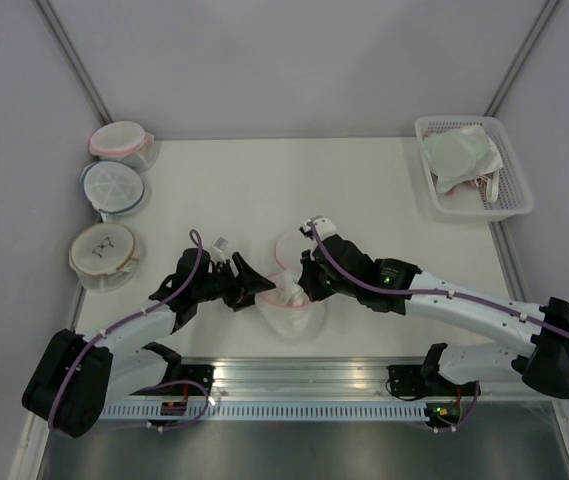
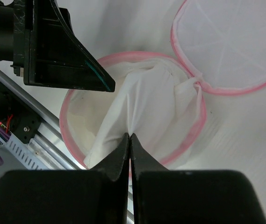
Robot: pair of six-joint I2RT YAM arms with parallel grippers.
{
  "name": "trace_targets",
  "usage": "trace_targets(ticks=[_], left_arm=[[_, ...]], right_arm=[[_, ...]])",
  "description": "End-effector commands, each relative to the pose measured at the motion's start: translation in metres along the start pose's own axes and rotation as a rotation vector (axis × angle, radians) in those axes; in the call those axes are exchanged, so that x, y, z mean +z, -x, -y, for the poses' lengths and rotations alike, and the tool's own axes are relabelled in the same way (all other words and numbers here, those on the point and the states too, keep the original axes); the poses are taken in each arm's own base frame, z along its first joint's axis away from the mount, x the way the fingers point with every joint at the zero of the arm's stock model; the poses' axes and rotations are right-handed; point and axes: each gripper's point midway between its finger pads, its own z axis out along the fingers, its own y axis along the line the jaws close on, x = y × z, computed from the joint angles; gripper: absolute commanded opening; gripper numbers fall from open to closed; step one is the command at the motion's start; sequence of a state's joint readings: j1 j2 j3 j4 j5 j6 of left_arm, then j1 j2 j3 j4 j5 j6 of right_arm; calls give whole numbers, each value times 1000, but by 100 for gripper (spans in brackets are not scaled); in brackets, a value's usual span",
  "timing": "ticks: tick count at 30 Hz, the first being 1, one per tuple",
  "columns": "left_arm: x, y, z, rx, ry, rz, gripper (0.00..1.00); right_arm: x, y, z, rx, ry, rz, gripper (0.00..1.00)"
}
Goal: Unzip the laundry bag and remove the bra
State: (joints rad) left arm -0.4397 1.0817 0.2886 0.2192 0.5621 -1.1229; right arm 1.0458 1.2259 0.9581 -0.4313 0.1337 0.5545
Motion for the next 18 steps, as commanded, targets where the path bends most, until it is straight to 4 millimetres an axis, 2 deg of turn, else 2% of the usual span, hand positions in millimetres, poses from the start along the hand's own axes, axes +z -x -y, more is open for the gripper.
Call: trace_targets(ticks=[1,5,8,9,10,11,14,15,16,18], left_arm=[[-2,4,21,2,-67,2,71],[-3,4,24,3,-79,2,70],[-4,4,29,4,-103,-3,61],[-4,2,29,3,-106,-7,51],[-4,2,30,-1,-111,-7,44],[-4,2,32,3,-122,-8,32],[-6,2,37,6,-140,-13,16],[-6,1,37,4,-141,-16,4],[-6,1,37,3,-141,-14,2],[-8,1,38,4,-143,-10,2]], right_arm=[[-11,32,-19,11,70,110,0],[-29,68,-25,54,109,296,0],[-39,94,-31,86,131,408,0],[-40,100,-32,90,129,429,1],[-41,107,-34,94,126,446,0],[-42,119,-39,100,132,477,0],[-40,139,-50,116,156,524,0],[-39,140,-51,118,151,525,0],[-41,153,-54,131,157,564,0],[-45,167,-48,138,109,612,0]])
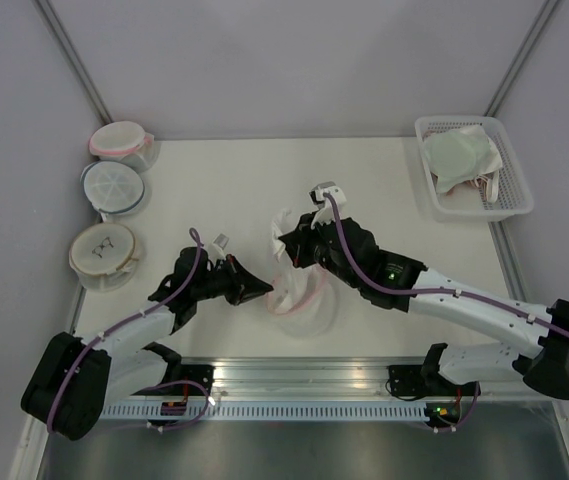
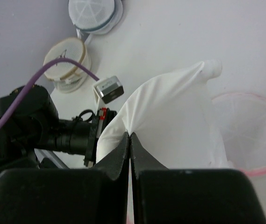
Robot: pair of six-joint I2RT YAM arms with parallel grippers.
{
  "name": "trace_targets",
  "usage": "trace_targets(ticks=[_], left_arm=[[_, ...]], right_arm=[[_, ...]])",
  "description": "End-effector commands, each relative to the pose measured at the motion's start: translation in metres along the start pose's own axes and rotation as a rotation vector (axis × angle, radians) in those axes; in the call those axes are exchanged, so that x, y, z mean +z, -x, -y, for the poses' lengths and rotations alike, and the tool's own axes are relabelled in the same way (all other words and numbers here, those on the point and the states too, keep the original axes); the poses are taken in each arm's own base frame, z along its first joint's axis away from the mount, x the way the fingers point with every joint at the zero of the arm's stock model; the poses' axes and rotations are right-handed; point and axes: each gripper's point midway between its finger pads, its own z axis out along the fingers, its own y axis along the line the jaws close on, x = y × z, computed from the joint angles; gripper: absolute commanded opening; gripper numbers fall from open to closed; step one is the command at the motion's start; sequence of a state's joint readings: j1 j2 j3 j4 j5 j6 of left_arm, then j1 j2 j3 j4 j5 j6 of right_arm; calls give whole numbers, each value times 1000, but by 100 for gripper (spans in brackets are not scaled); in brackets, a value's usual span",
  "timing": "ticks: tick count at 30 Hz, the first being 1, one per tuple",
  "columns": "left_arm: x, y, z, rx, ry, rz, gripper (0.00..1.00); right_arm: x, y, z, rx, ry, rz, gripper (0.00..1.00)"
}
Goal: Unzip the laundry bag and remove the bra
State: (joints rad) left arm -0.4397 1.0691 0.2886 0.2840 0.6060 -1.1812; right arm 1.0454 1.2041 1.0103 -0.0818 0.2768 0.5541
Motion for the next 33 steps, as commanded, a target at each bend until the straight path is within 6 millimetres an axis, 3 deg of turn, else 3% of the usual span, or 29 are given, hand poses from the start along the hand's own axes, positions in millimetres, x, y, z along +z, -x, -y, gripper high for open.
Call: trace_targets(ticks=[1,6,7,8,10,11,16,17,19,22,23,25,26,28,29,31,33], left_arm=[[-4,1,18,20,-66,4,2],[-6,-1,17,26,-58,-2,2],[-6,0,18,28,-58,0,2],[-6,-1,17,26,-57,-4,2],[-6,-2,19,26,-60,-13,2],[-6,-3,18,22,-58,-17,2],[-8,-7,16,24,-50,-37,2],[-9,-9,14,17,-39,-41,2],[-10,-10,13,16,-36,-47,2],[-13,-15,11,12,-26,-58,2],[-15,-16,8,5,-15,-61,2],[-16,-18,7,4,-9,-65,2],[-18,-19,9,8,-14,-65,2],[-20,-22,6,3,-4,-69,2],[-21,-22,5,1,-2,-67,2],[-24,-26,3,-10,-2,-72,2],[-26,-29,2,-16,-4,-74,2]], right_arm=[[4,64,-15,40,-18,207,0],[-14,140,0,-18,-167,397,0],[-19,165,-3,-10,-178,439,1],[-19,175,12,-42,-236,439,0],[-20,206,19,-45,-280,485,0],[-20,218,35,-62,-332,494,0],[-20,282,77,-88,-475,588,0],[-25,296,97,-85,-533,612,0],[-29,321,112,-87,-580,659,0],[-35,353,153,-82,-677,707,0],[-43,364,178,-78,-734,725,0],[-39,376,207,-67,-780,736,0],[-47,381,233,-50,-827,744,0],[-46,386,265,-44,-876,741,0],[-56,390,289,-34,-931,755,0],[-59,387,319,-23,-990,739,0],[-79,385,352,-8,-1084,735,0]])
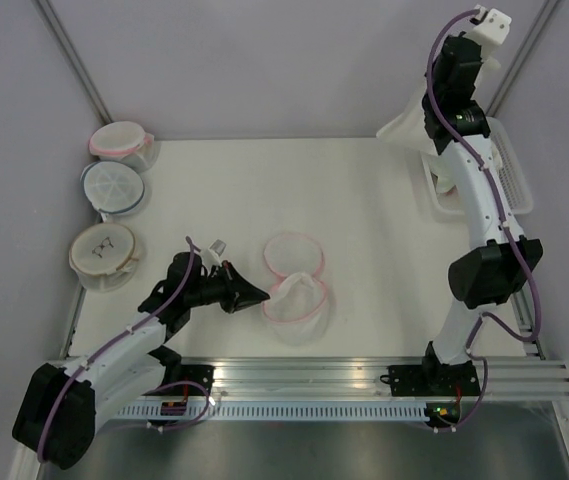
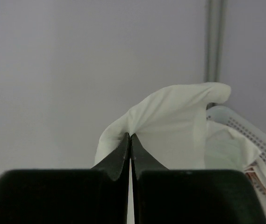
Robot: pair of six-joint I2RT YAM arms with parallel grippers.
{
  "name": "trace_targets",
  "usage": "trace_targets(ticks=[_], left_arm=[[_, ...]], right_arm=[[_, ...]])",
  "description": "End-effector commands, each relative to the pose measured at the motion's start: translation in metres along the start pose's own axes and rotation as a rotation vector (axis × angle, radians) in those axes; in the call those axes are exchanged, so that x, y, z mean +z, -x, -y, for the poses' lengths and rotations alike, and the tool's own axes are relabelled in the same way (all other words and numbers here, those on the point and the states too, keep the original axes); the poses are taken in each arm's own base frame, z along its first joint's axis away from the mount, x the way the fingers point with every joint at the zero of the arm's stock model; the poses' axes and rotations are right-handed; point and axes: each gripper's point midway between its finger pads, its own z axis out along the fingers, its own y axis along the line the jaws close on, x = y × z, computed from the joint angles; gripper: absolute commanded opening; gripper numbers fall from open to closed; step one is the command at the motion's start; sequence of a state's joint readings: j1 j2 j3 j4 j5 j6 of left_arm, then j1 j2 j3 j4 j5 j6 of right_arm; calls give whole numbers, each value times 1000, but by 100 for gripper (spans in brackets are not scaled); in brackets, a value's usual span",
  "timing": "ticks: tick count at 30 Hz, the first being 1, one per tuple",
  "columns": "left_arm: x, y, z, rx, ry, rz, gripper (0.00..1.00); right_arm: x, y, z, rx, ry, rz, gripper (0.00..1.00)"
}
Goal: Unzip the laundry bag and remove the bra
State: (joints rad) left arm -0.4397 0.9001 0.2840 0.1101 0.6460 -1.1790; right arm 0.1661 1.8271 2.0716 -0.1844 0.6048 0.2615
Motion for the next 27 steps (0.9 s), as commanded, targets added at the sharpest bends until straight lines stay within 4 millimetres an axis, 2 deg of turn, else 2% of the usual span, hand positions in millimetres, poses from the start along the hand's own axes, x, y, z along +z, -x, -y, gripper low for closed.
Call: trace_targets(ticks=[1,2,5,6,9,10,11,12,13,15,16,17,18,19,20,21,23,24,25,26,27], left_arm=[[-6,-13,-9,-25,14,-38,2],[-7,-14,-9,-25,11,-37,2],[-9,-16,-13,-40,18,-33,2],[-10,-16,-13,-39,20,-32,2],[-9,-17,-14,-44,28,-39,2],[-9,-17,-15,-46,30,-41,2],[-8,-17,-15,-54,34,-41,2],[-9,-16,-13,-53,30,-41,2],[-9,-16,-13,-54,30,-43,2],[-9,-15,-10,-52,29,-41,2],[-9,-14,-8,-47,27,-37,2],[-9,-13,-7,-45,25,-34,2],[-8,-12,-5,-42,23,-32,2],[-8,-11,-3,-41,20,-31,2],[-8,-10,-2,-41,20,-31,2],[-9,-9,1,-33,14,-28,2],[-9,-9,3,-26,7,-25,2],[-9,-8,4,-23,6,-20,2],[-9,-7,4,-18,5,-16,2],[-9,-7,4,-14,4,-16,2],[-8,-7,4,-13,4,-19,2]], right_arm=[[20,10,44,-9,-131,20,1],[25,8,64,-23,-183,15,0],[36,-9,92,-74,-248,2,0],[40,-28,102,-106,-274,-27,0],[54,-56,129,-117,-316,-63,0],[62,-78,136,-114,-325,-101,1],[68,-88,149,-117,-347,-122,0],[72,-100,154,-121,-364,-144,0],[78,-125,163,-128,-391,-194,1],[88,-148,171,-134,-437,-227,1],[84,-167,179,-164,-474,-300,4],[89,-178,180,-130,-492,-328,16],[98,-223,178,-138,-457,-432,41],[105,-208,168,-106,-423,-446,49],[109,-214,161,-94,-388,-473,57],[114,-217,152,-77,-344,-486,74],[112,-216,134,-96,-267,-486,83],[97,-213,134,-116,-257,-492,91],[98,-194,115,-95,-218,-402,93],[91,-185,108,-91,-199,-376,95],[76,-166,103,-80,-178,-352,97]])
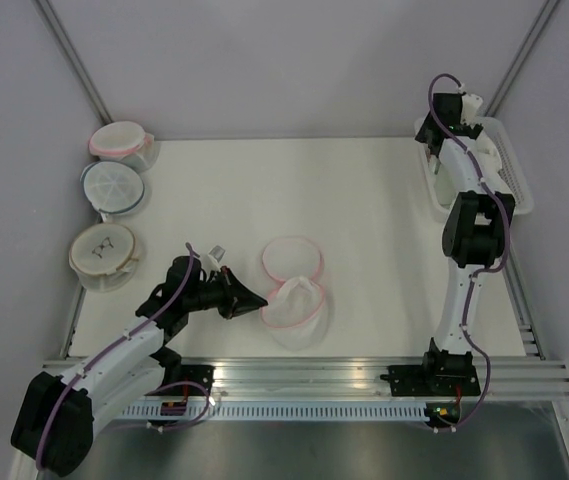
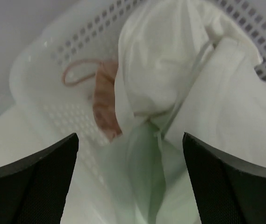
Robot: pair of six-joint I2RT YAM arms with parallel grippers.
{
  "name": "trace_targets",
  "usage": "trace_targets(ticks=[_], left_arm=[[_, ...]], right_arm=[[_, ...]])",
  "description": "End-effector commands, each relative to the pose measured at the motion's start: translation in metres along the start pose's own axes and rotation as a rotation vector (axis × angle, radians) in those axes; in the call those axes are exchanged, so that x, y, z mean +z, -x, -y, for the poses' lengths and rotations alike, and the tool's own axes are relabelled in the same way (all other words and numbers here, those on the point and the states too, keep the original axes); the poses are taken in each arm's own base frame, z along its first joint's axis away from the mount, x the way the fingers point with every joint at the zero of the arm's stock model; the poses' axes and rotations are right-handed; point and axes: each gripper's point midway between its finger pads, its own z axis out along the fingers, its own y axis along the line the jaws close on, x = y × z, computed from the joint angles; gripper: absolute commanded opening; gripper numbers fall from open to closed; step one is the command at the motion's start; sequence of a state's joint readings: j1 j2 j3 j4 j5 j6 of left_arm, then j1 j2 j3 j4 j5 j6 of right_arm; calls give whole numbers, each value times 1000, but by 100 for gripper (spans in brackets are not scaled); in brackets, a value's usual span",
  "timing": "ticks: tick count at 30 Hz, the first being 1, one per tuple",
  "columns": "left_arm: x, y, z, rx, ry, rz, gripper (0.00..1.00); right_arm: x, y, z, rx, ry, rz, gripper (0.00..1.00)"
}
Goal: Unzip the laundry bag and remove the bra
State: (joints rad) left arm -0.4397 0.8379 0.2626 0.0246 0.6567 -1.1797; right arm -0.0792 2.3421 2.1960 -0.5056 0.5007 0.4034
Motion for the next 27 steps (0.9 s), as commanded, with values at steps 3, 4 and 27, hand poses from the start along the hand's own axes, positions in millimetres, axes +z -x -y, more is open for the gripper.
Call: trace_targets(ticks=[3,4,27], left_arm=[[-1,4,14,21,-32,1,2],[-1,4,14,25,-38,6,2],[38,174,46,262,193,131,2]], right_arm=[[-142,107,-31,82,234,259,98],[-164,94,-49,41,281,234,97],[-357,-235,-61,21,978,-334,93]])
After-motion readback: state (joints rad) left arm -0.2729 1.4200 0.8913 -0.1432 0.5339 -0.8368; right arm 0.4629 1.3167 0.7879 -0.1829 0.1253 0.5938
